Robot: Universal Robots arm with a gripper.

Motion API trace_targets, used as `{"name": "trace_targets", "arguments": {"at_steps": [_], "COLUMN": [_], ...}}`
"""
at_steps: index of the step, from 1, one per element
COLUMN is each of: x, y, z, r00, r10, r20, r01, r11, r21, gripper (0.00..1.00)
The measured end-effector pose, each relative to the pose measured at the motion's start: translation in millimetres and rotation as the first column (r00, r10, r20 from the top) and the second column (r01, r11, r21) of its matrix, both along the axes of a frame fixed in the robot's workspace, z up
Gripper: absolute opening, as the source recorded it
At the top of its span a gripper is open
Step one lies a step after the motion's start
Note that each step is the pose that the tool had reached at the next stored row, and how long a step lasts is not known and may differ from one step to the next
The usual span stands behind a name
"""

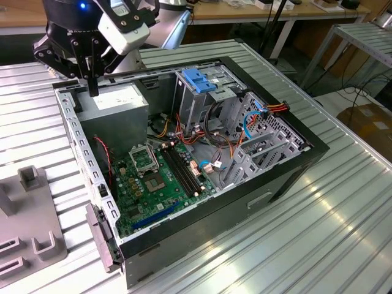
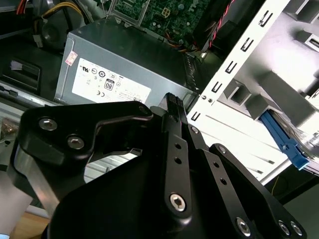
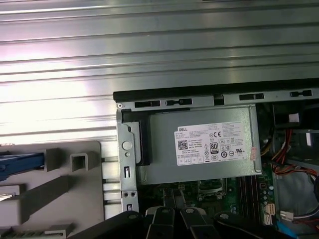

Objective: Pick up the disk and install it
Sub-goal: 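Reach for the disk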

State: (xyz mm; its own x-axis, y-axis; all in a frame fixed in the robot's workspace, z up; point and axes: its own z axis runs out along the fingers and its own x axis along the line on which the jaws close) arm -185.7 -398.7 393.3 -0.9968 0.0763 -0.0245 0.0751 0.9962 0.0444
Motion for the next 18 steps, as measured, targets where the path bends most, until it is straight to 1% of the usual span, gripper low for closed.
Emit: {"name": "trace_targets", "arguments": {"at_steps": [12, 18], "x": [-12.6, -21.6], "y": [0.0, 0.1], "z": [0.0, 0.0], "r00": [1.0, 1.0], "r10": [0.0, 0.0], "r20": [0.0, -0.0001], "r01": [0.0, 0.0], "r11": [1.0, 1.0], "r21": [0.0, 0.0], "gripper": [0.1, 0.1]}}
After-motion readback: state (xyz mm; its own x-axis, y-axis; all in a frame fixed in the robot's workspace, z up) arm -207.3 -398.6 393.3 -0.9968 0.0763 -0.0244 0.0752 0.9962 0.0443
